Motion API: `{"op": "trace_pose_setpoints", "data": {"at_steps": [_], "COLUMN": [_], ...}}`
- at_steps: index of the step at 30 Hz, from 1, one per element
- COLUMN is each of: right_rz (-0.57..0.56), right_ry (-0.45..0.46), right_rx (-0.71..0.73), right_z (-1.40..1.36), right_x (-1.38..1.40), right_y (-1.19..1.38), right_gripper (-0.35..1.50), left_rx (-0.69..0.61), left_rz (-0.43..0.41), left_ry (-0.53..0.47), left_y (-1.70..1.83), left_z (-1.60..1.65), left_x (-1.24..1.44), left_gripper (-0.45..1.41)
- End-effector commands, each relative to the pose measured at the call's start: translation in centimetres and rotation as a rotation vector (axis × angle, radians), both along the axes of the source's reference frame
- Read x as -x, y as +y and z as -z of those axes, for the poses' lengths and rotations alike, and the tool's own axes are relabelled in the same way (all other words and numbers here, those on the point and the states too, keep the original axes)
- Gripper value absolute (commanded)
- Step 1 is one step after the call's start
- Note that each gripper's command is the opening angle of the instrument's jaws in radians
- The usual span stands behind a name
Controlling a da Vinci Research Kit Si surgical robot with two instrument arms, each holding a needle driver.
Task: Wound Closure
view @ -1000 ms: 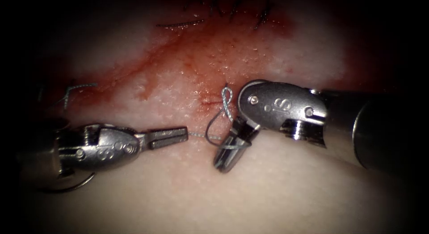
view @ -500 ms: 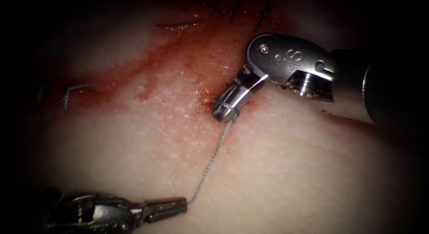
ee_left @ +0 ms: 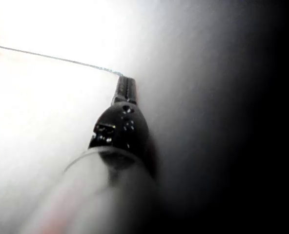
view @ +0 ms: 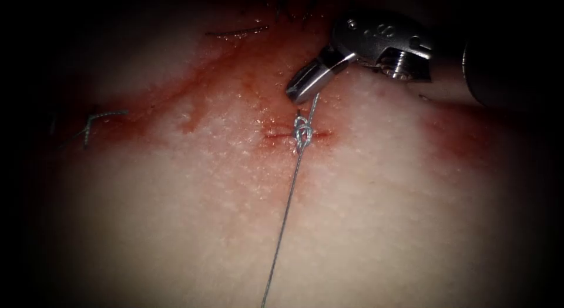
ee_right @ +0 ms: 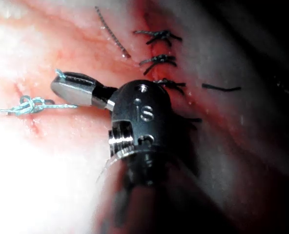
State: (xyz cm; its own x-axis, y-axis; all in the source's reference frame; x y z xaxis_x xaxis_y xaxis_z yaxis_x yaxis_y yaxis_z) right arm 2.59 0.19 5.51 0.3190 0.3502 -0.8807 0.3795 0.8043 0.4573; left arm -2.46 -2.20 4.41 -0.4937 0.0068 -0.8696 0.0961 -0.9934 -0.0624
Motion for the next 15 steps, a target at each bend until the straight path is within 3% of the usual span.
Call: {"op": "trace_pose_setpoints", "data": {"at_steps": [1,15], "right_rz": [-0.014,-0.146], "right_ry": [-0.011,-0.059], "right_rx": [0.009,0.099], "right_z": [-0.13,-0.31], "right_x": [-0.06,-0.05], "right_y": [0.09,0.37], "right_gripper": [-0.35,-0.35], "left_rx": [-0.001,-0.052], "left_rz": [-0.003,-0.036], "left_ry": [-0.004,-0.015], "left_y": [-0.06,-0.64], "left_z": [-0.08,-0.06], "left_x": [0.07,0.17], "left_gripper": [-0.45,-0.45]}}
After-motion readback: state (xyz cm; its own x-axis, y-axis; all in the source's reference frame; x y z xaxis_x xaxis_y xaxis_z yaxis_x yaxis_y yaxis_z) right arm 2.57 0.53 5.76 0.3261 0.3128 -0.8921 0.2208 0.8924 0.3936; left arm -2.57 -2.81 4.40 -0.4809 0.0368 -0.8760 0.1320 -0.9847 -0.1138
